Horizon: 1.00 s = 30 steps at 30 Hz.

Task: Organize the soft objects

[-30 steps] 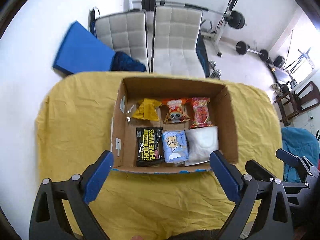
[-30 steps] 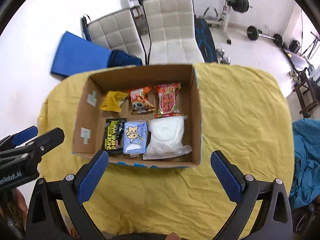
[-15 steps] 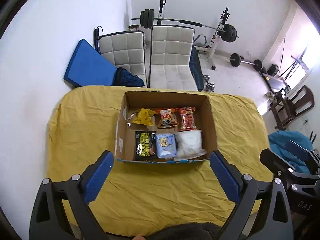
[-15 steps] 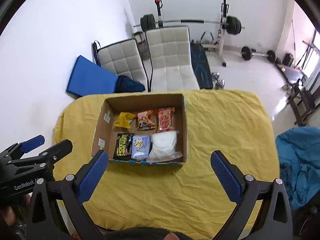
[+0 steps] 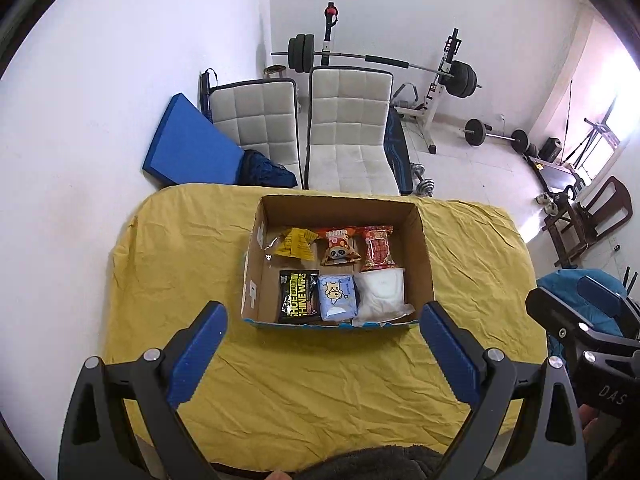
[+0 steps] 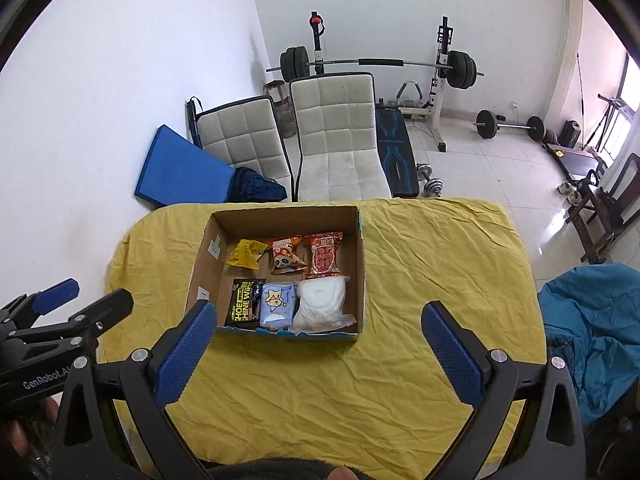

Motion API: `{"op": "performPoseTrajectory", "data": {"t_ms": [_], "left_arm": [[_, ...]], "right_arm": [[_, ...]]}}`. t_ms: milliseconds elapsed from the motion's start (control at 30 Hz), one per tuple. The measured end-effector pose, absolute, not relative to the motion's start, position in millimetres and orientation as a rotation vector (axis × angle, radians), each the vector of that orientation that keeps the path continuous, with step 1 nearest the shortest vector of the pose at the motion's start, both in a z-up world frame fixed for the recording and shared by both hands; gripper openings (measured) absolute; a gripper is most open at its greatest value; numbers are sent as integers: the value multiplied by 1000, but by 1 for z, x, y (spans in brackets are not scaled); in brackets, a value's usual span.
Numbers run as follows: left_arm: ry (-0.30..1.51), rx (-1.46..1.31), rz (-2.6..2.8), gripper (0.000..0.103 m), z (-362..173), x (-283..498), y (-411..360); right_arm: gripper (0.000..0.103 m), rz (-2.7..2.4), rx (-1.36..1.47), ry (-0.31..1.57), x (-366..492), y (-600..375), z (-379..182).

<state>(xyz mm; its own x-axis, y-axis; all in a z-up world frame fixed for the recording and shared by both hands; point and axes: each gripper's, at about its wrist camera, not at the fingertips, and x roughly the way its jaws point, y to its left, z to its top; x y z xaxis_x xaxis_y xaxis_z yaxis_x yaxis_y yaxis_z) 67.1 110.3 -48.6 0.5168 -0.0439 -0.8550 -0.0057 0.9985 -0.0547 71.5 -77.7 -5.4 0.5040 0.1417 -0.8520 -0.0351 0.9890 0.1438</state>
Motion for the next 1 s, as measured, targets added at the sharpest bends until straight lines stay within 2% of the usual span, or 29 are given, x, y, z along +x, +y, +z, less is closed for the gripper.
{"op": "performPoseTrajectory", "data": {"t_ms": [533,600,1000], "left_arm": [[995,-42,-2,99,-26,53,110],[988,-44,0,103,-25,54,111],[974,-42,10,103,-22,56,111]], "right_arm": [[103,74,95,1040,63,-84,2],[103,73,97,1038,62,-84,2],[103,50,99,1025,60,-87,9]]}}
